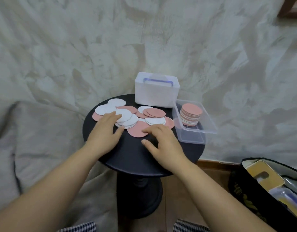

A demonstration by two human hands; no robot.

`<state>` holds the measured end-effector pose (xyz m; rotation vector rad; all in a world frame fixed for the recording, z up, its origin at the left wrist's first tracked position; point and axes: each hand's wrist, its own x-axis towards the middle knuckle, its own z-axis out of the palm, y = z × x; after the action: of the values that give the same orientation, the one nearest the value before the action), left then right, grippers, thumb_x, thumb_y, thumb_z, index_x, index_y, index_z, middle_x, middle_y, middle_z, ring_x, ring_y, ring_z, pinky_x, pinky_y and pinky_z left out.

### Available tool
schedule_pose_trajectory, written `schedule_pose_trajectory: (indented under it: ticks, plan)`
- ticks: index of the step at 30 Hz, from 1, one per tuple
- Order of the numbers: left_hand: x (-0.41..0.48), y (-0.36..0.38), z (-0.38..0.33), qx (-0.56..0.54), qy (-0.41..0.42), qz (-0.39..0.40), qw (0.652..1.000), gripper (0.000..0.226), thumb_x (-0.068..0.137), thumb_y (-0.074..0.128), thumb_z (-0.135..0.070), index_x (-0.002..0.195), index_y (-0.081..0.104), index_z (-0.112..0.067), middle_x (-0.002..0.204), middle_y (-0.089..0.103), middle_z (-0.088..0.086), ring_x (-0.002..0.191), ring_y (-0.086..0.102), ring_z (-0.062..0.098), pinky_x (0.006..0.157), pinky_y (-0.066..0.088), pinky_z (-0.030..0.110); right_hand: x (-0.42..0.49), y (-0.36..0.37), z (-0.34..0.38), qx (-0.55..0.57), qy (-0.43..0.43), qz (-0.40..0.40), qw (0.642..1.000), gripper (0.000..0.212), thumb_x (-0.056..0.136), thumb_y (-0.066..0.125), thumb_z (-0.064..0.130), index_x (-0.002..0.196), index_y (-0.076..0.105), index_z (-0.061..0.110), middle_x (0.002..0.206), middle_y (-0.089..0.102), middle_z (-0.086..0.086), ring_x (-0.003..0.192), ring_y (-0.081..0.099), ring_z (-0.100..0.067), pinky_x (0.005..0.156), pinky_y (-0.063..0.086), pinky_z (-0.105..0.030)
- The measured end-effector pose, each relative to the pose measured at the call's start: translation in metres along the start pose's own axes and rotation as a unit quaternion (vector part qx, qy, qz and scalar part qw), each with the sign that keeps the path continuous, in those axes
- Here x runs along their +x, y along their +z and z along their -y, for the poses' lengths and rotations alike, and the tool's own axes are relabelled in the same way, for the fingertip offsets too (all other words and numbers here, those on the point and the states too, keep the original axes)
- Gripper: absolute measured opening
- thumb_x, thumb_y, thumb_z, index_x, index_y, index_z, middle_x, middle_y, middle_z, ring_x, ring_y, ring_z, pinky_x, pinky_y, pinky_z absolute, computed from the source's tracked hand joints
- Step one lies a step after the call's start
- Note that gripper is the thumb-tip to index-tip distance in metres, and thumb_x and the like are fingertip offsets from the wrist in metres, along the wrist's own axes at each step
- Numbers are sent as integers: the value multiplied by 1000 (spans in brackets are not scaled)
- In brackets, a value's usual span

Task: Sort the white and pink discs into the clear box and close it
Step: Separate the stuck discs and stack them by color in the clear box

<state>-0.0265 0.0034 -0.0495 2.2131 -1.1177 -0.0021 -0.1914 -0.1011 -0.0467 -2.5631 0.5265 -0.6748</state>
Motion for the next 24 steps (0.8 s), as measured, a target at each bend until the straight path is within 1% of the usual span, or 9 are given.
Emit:
schedule_pose_trajectory:
  ticks: [3, 6, 9, 13, 16, 18, 21, 23, 24]
  plan:
    - [9, 4, 2, 39, 27, 54, 997, 53, 95, 47, -28, 144, 29, -19, 156, 16, 0, 144, 7, 16, 113, 15, 32, 26, 11, 0, -65, 20, 65, 996, 54, 92, 52, 37, 141, 35, 22, 151, 27, 3, 140, 19, -15, 114, 18, -30]
    - [11, 6, 3, 70, 40, 87, 993, 52, 96, 43, -33, 145, 27, -23, 156, 15, -4, 144, 10, 12, 113, 18, 30, 33, 15, -1, -115, 22, 127, 985, 58, 94, 43, 44, 146, 25, 22, 156, 16, 5, 144, 7, -15, 116, 7, -31]
    - [-2, 2, 4, 80, 80, 68, 991, 46, 95, 43, -36, 140, 37, -27, 153, 25, -9, 141, 18, 9, 111, 19, 25, 21, 11, -5, -132, 7, 136, 982, 55, 95, 38, 47, 145, 26, 28, 155, 16, 10, 144, 6, -11, 115, 5, -27]
    - [-34, -2, 6, 55, 137, 53, 988, 40, 93, 47, -38, 131, 51, -27, 143, 41, -11, 134, 32, 9, 105, 18, 14, -4, -3, -13, -131, -2, 112, 985, 49, 94, 41, 45, 141, 34, 31, 152, 23, 15, 142, 12, -6, 112, 6, -19]
    - [-54, -3, 9, 20, 165, 46, 985, 51, 84, 37, -48, 119, 63, -20, 128, 58, -3, 122, 50, 17, 102, 30, 22, -17, -8, -15, -113, 2, 74, 991, 45, 91, 49, 43, 134, 47, 29, 146, 36, 14, 138, 24, -5, 114, 17, -22]
    - [-60, 0, 12, 30, 171, 41, 984, 53, 84, 37, -47, 118, 63, -17, 129, 58, 2, 121, 52, 23, 103, 31, 30, -22, -8, -11, -108, 1, 70, 992, 48, 90, 49, 46, 135, 46, 28, 146, 34, 15, 137, 24, -4, 113, 22, -24]
    - [-68, 1, 12, 89, 189, 60, 976, 60, 89, 31, -55, 119, 62, -14, 131, 57, 7, 124, 50, 27, 104, 32, 44, -32, -7, -6, -108, -11, 100, 989, 59, 88, 36, 58, 139, 39, 30, 149, 28, 17, 137, 14, 4, 111, 8, -15]
    - [-75, -1, 14, 98, 208, 73, 970, 69, 91, 21, -62, 118, 63, -14, 128, 59, 6, 122, 53, 26, 104, 30, 45, -42, -7, -7, -108, -36, 101, 988, 72, 82, 20, 72, 138, 41, 31, 148, 32, 16, 134, 16, 7, 112, 7, -17]
    - [-80, -3, 15, 86, 216, 74, 970, 69, 90, 21, -63, 117, 63, -15, 127, 60, 5, 121, 53, 24, 105, 30, 44, -47, -8, -9, -99, -43, 101, 989, 78, 79, 18, 77, 136, 44, 31, 146, 35, 16, 133, 19, 8, 113, 9, -18]
